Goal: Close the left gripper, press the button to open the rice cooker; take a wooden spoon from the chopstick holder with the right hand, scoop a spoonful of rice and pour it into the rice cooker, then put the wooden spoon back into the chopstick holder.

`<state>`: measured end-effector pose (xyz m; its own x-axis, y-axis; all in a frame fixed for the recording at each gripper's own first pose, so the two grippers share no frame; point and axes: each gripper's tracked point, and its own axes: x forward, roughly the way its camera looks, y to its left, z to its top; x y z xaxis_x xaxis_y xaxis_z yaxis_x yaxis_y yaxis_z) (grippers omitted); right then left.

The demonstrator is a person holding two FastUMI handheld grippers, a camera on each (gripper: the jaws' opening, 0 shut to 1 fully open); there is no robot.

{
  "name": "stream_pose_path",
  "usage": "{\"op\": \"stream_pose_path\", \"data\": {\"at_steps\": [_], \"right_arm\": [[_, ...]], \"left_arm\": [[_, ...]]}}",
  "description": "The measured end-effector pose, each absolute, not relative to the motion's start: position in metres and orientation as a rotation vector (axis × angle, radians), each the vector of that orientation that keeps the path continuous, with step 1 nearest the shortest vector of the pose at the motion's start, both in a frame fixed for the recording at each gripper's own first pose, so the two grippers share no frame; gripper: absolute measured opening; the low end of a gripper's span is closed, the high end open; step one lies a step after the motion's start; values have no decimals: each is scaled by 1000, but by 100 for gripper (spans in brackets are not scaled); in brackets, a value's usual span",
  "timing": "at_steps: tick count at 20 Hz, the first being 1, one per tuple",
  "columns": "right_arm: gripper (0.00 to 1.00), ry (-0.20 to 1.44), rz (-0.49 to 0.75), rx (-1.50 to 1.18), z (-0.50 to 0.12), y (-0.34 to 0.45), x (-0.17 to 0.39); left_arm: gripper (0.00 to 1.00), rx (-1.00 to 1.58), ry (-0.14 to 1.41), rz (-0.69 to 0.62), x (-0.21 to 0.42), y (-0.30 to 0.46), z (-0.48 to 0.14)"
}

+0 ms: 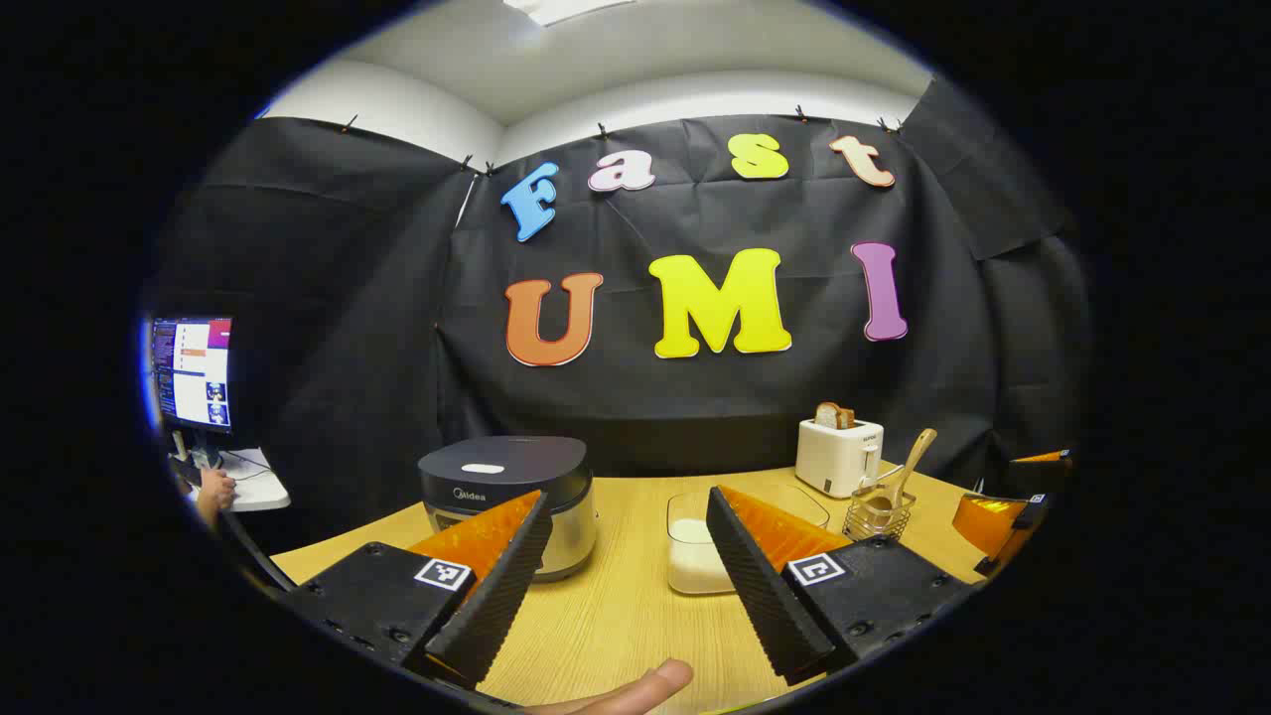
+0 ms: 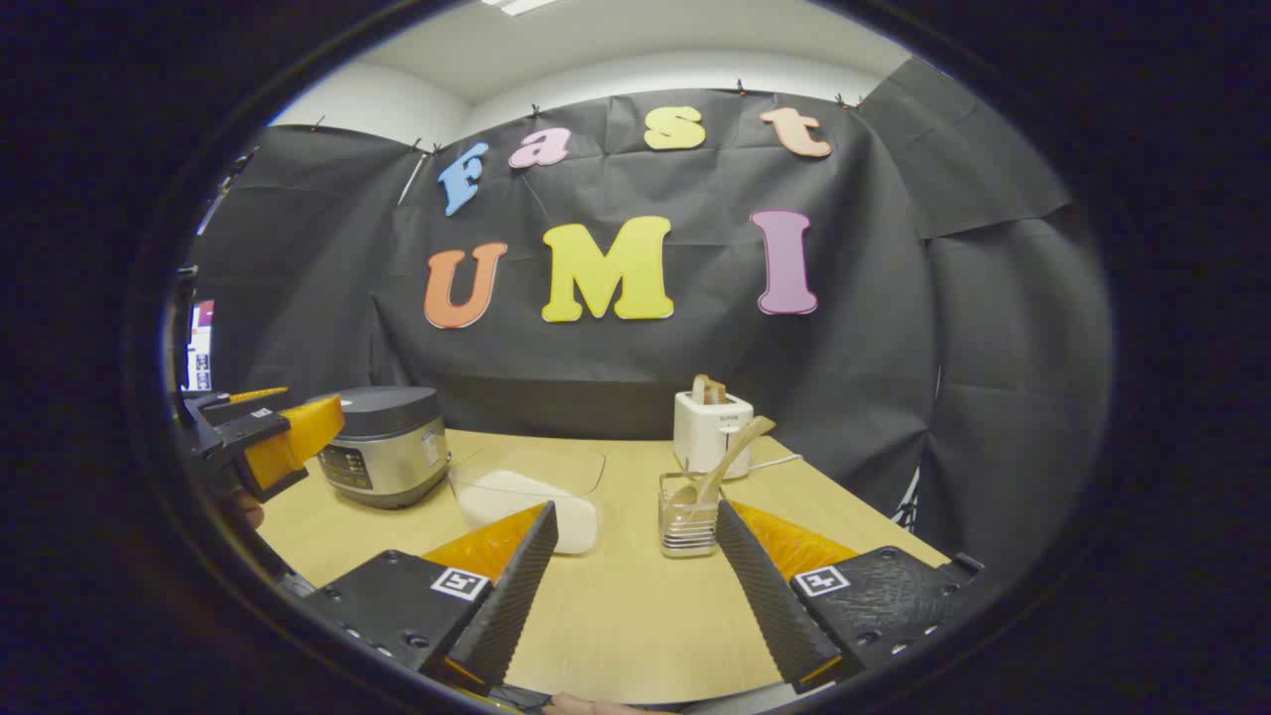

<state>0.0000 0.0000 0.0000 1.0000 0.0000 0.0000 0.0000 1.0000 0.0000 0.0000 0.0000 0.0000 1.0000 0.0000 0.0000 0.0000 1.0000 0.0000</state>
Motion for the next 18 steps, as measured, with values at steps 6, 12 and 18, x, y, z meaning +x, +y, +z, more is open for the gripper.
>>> {"op": "stream_pose_path", "data": {"at_steps": [6, 12, 18], "right_arm": [[92, -22, -7, 6, 7, -4, -4], [92, -34, -4, -5, 17, -3, -5], [92, -20, 39, 27, 7, 14, 2]], "left_arm": [[99, 25, 21, 31, 0, 9, -2], [99, -2, 16, 49, 7, 21, 0], [94, -44, 46, 76, 31, 51, -9]]}}
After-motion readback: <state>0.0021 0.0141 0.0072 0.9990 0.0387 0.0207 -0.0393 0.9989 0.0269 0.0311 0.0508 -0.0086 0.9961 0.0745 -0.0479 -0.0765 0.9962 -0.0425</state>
